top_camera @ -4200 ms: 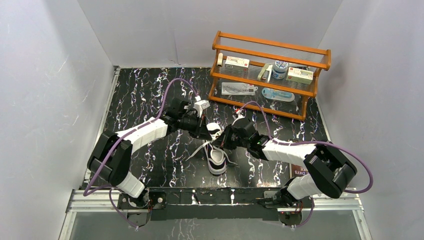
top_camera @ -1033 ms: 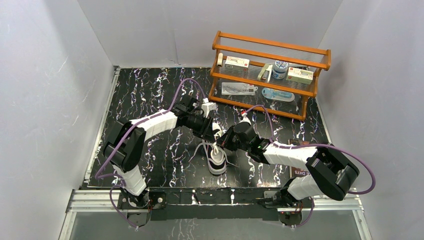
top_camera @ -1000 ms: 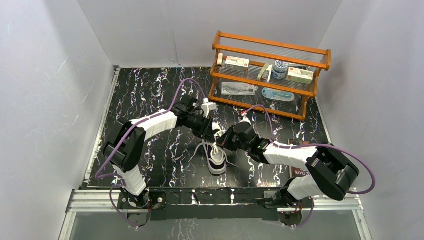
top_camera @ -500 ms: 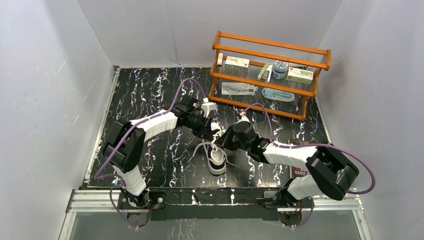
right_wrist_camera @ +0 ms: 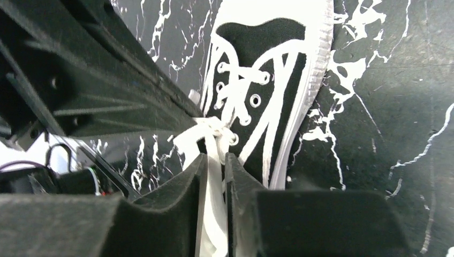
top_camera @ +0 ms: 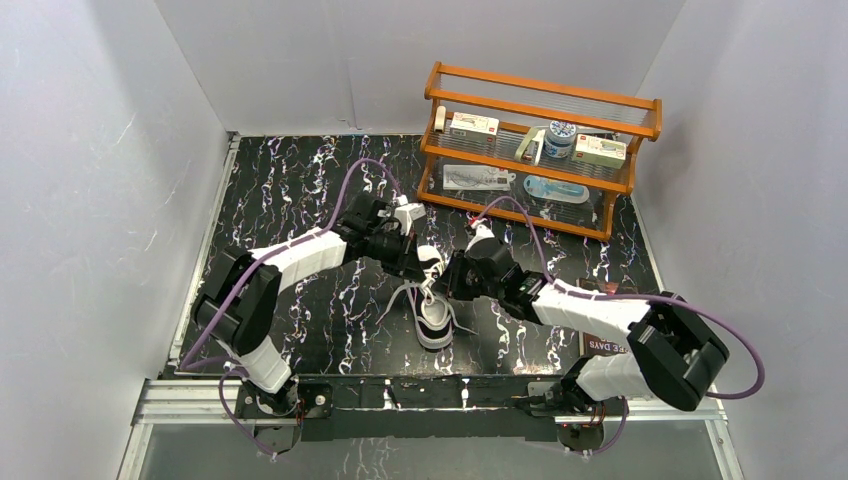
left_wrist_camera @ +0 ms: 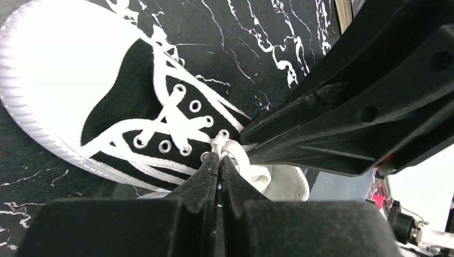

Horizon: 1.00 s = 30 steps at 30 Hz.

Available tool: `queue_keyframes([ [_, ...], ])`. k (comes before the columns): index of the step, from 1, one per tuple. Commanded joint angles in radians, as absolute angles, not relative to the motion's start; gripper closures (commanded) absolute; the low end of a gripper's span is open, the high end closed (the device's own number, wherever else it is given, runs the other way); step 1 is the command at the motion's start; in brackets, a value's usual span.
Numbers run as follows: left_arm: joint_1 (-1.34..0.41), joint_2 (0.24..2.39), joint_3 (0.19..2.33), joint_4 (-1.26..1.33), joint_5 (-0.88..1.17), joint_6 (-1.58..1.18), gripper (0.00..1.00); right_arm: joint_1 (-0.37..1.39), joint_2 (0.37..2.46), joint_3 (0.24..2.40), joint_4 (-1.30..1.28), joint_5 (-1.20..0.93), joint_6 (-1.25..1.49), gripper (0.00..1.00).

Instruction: Tie the shoes

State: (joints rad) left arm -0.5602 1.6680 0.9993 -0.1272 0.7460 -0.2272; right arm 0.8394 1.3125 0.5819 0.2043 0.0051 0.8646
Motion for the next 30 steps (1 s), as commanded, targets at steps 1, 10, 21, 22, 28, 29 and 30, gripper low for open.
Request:
queue_keyframes([
  [1, -0.528, 1.583, 0.955, -0.045, 0.753, -0.284, 1.0, 0.794, 1.256, 0.662, 0.032, -0.07, 0.631, 0.7],
  [10, -0.509, 1.566, 0.906, 0.072, 0.77, -0.359, 1.0, 0.534, 1.365, 0.806, -0.012, -0.606, 0.317, 0.54],
  [21, -0.506, 1.542, 0.843, 0.169, 0.715, -0.448, 1.0, 0.541, 1.61, 0.861, 0.355, -0.831, 0.52, 0.58],
  [22, -0.506, 1.541, 0.836, 0.184, 0.713, -0.459, 1.0, 0.545, 1.622, 0.857, 0.38, -0.835, 0.55, 0.64],
  [28, -0.505, 1.546, 0.819, 0.235, 0.714, -0.489, 1.0, 0.567, 1.638, 0.814, 0.405, -0.828, 0.575, 0.8],
  [29, -0.503, 1.546, 0.819, 0.237, 0.717, -0.489, 1.0, 0.57, 1.636, 0.803, 0.405, -0.83, 0.576, 0.81],
  [30, -0.501, 1.547, 0.818, 0.24, 0.719, -0.49, 1.0, 0.575, 1.631, 0.792, 0.398, -0.83, 0.573, 0.82],
])
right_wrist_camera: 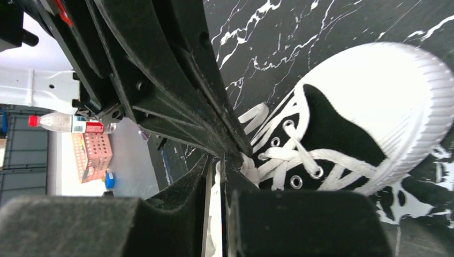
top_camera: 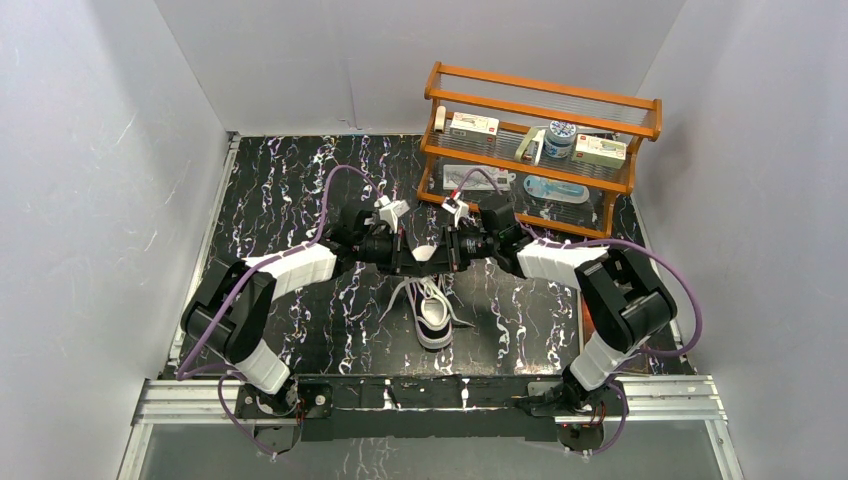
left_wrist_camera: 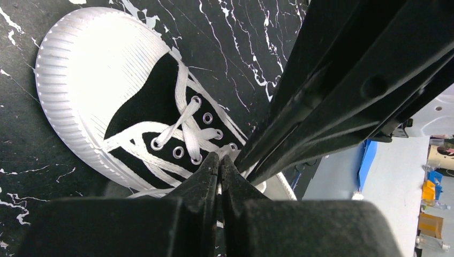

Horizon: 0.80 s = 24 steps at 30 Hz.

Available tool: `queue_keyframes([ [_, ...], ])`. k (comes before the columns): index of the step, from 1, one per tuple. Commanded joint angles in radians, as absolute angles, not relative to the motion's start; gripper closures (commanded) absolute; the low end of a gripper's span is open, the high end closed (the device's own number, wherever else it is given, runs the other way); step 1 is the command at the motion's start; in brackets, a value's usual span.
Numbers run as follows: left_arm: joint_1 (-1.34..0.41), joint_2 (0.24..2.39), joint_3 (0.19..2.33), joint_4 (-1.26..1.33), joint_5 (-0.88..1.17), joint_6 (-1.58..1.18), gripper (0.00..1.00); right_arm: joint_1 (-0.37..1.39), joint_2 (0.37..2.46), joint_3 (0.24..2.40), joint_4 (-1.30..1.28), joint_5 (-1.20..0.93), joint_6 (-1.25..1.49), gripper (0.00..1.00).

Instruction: Tie the shoes

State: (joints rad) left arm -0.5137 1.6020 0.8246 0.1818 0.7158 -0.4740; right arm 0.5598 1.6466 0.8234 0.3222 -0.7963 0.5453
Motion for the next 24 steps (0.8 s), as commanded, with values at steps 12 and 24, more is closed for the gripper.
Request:
queue_keyframes([
  [12, -0.482, 1.584, 0.831, 0.252, 0.791, -0.489, 1.0, 0.547, 1.515, 0.782, 0.266, -0.756, 0.572, 0.78],
  [24, -0.477, 1.588, 0.81, 0.297, 0.832, -0.514, 1.0, 0.476, 1.656, 0.927, 0.198, -0.928, 0.293, 0.58],
])
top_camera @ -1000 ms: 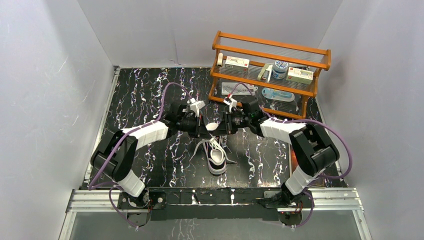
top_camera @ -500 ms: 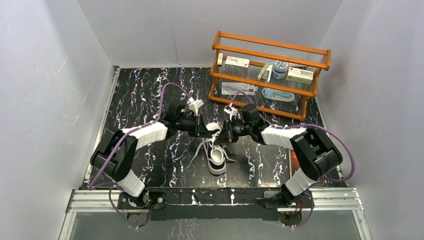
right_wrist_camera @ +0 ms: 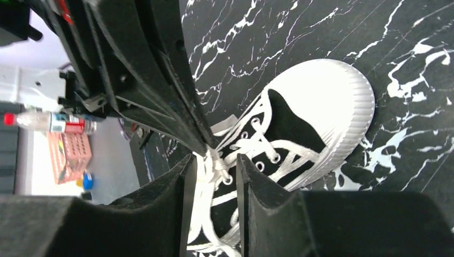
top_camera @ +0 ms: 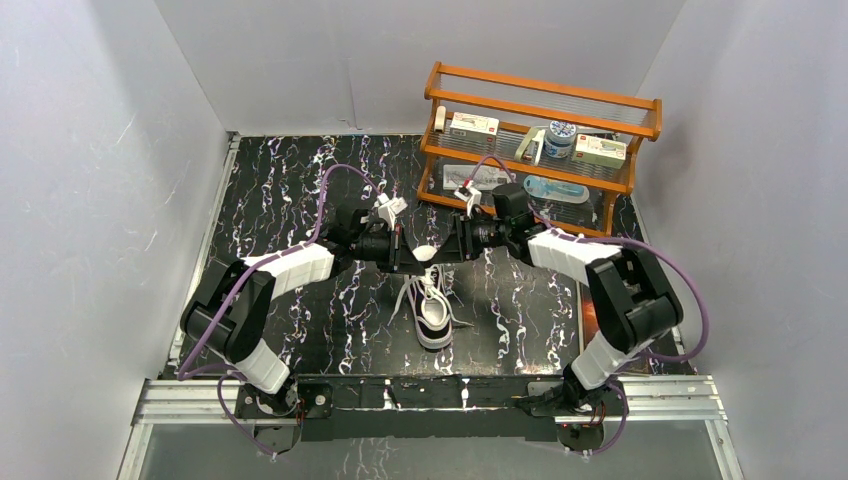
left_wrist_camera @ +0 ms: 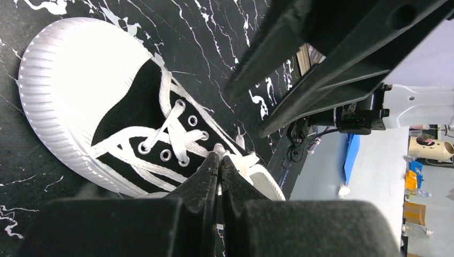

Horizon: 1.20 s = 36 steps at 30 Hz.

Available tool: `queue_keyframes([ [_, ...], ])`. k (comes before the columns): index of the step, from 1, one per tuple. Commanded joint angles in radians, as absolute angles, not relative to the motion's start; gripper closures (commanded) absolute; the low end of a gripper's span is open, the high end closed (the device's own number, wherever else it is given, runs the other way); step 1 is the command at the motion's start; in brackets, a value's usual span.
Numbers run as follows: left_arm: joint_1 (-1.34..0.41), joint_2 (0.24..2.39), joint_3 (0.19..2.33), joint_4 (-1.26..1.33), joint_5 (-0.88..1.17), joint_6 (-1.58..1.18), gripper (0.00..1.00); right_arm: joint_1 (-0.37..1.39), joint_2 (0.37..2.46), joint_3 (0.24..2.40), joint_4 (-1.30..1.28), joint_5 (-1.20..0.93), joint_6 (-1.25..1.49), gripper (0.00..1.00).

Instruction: Tie the shoes

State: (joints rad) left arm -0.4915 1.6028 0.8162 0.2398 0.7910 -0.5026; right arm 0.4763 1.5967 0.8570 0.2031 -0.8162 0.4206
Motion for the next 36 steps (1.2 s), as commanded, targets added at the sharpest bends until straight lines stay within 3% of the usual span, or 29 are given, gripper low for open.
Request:
queue_keyframes([
  [1, -0.477, 1.59, 0.807, 0.305, 0.837, -0.52, 1.0, 0.477, 1.668, 0.933, 0.203, -0.945, 0.283, 0.56],
  [12, -0.477, 1.607, 0.817, 0.318, 0.858, -0.525, 1.0, 0.478, 1.744, 0.918, 0.304, -1.049, 0.3, 0.5],
  [28, -0.475, 1.614, 0.816, 0.337, 0.902, -0.522, 1.0, 0.487, 1.803, 0.924, 0.4, -1.107, 0.363, 0.67],
  [36, -0.473, 1.618, 0.818, 0.348, 0.921, -0.526, 1.0, 0.488, 1.828, 0.933, 0.432, -1.133, 0.383, 0.66],
])
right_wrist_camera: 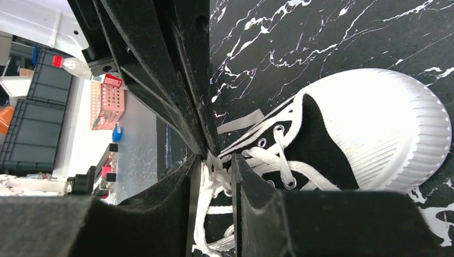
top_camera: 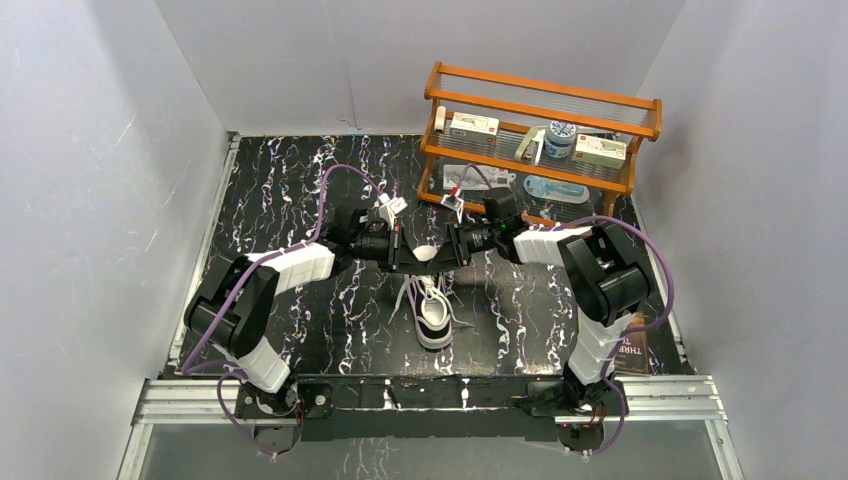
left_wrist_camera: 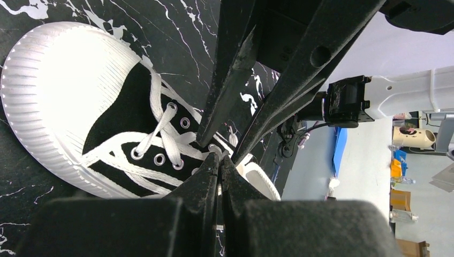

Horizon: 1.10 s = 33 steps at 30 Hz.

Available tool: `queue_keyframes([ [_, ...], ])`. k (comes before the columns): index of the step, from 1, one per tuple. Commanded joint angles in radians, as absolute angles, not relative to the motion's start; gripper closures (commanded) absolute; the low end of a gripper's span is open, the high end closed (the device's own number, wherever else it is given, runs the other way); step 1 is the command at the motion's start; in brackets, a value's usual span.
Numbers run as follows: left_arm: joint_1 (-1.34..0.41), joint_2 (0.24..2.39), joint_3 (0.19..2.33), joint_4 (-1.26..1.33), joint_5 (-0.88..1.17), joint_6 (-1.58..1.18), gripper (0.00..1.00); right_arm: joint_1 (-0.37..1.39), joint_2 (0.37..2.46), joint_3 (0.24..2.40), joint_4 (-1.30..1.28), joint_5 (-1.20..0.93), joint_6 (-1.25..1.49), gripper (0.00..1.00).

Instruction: Tie the shoes

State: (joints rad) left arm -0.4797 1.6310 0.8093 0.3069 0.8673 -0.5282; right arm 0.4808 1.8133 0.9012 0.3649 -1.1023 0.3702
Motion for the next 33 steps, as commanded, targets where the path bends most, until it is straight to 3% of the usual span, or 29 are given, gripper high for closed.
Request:
queue_keyframes([
  [1, -0.473, 1.618, 0.817, 0.347, 0.92, -0.525, 1.0, 0.488, 1.828, 0.932, 0.432, -1.136, 0.382, 0.66],
  [5, -0.469, 1.621, 0.817, 0.346, 0.923, -0.522, 1.0, 0.489, 1.829, 0.921, 0.454, -1.144, 0.39, 0.76],
  [9, -0.469, 1.626, 0.823, 0.344, 0.923, -0.52, 1.0, 0.488, 1.83, 0.915, 0.483, -1.149, 0.41, 1.0],
  [13, -0.469, 1.632, 0.841, 0.301, 0.908, -0.508, 1.0, 0.489, 1.822, 0.899, 0.503, -1.127, 0.438, 1.0],
  [14, -0.47, 1.63, 0.845, 0.288, 0.905, -0.507, 0.96, 0.487, 1.819, 0.893, 0.507, -1.115, 0.445, 1.0],
  [17, -0.469, 1.604, 0.861, 0.225, 0.864, -0.489, 0.73, 0.488, 1.808, 0.878, 0.516, -1.085, 0.466, 1.0],
  [20, -0.469, 1.56, 0.876, 0.141, 0.812, -0.475, 0.65, 0.487, 1.796, 0.87, 0.507, -1.064, 0.466, 1.0],
  [26, -0.468, 1.465, 0.889, -0.069, 0.678, -0.484, 0.29, 0.484, 1.786, 0.867, 0.497, -1.035, 0.471, 1.0],
  [29, -0.468, 1.374, 0.857, -0.134, 0.599, -0.548, 0.28, 0.484, 1.777, 0.865, 0.483, -1.018, 0.464, 1.0],
  [33, -0.523, 1.299, 0.799, -0.107, 0.553, -0.694, 0.39, 0.482, 1.763, 0.859, 0.471, -0.999, 0.459, 1.0],
])
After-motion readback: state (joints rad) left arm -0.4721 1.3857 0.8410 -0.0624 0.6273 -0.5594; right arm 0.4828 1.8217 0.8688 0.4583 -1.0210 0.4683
